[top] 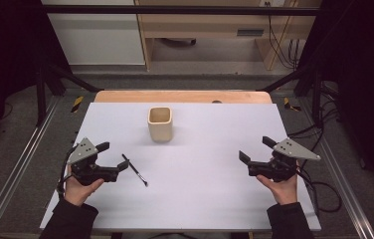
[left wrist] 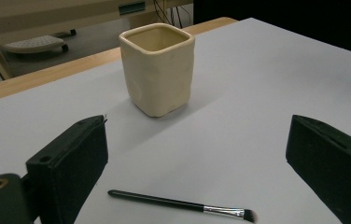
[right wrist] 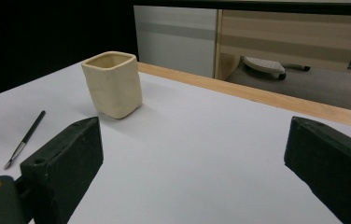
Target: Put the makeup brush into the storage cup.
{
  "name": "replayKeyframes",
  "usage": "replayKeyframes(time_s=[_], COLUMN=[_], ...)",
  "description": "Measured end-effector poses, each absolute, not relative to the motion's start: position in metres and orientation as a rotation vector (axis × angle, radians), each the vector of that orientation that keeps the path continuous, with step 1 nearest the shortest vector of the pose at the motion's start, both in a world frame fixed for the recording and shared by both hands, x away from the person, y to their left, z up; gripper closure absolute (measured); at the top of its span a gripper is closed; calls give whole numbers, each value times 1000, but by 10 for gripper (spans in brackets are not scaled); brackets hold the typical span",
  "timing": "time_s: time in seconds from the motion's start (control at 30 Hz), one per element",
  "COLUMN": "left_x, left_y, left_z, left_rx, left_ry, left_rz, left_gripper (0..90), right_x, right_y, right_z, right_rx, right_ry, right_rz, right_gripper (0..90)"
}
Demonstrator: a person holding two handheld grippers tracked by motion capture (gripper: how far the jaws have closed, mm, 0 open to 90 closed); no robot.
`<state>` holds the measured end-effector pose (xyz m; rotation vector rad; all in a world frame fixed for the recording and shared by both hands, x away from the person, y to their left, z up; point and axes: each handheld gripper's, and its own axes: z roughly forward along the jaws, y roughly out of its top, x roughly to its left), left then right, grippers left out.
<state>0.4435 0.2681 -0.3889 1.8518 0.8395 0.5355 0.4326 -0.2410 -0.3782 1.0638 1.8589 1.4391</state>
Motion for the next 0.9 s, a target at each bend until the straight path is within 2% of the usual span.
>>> replayKeyframes(time_s=[0.9], left_x=[467], left_y=[257], left_z=[-407], left_rx=[2061], left_ry=[783], left_rz=[428], left_gripper=[61], right_x=[433], right_y=[-238], right_z=[-380], right_rx=[1064], right_ry=[1869], right_rz=[1427], right_gripper=[47])
